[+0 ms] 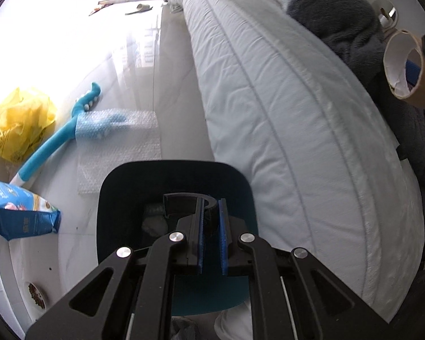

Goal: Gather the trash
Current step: 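Carry the tape roll and black clip over the black bin and open both tools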

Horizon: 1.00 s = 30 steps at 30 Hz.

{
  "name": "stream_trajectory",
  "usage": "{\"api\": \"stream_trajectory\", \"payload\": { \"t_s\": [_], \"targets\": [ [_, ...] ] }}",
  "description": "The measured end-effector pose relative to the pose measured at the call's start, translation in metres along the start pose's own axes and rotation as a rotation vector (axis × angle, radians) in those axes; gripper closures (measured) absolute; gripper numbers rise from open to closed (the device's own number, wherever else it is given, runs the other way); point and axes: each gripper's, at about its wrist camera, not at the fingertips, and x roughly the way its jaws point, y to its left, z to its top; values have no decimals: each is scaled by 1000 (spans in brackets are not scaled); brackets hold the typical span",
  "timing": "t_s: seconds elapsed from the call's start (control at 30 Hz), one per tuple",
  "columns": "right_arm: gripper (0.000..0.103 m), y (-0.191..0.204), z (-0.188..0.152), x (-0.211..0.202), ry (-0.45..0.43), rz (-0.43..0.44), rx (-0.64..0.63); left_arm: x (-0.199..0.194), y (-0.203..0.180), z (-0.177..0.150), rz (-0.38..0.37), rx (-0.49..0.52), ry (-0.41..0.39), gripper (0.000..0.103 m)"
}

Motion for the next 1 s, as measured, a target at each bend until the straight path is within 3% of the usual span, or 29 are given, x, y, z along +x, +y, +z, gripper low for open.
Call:
{"api": "stream_trajectory", "payload": {
  "t_s": [0.27,0.33,0.4,0.57,0.8,1.0],
  "targets": [
    [45,19,1,40,58,30,-46,13,30,-10,-3,-57,87,91],
    [45,22,-1,50,79,32,-54,14,39,-13,-9,-72,101,85],
    [45,25,-3,61,101,32,-63,11,46,-15,-7,-82,101,66],
    [45,33,-9,83,147,33,-85,4,68,-19,16,-98,92,51],
    [45,37,-21,115,216,14,-82,-19,89,-19,47,-86,8,38],
    [45,46,-40,140,295,-9,-115,-42,97,-15,49,-75,-92,35]
  ]
}}
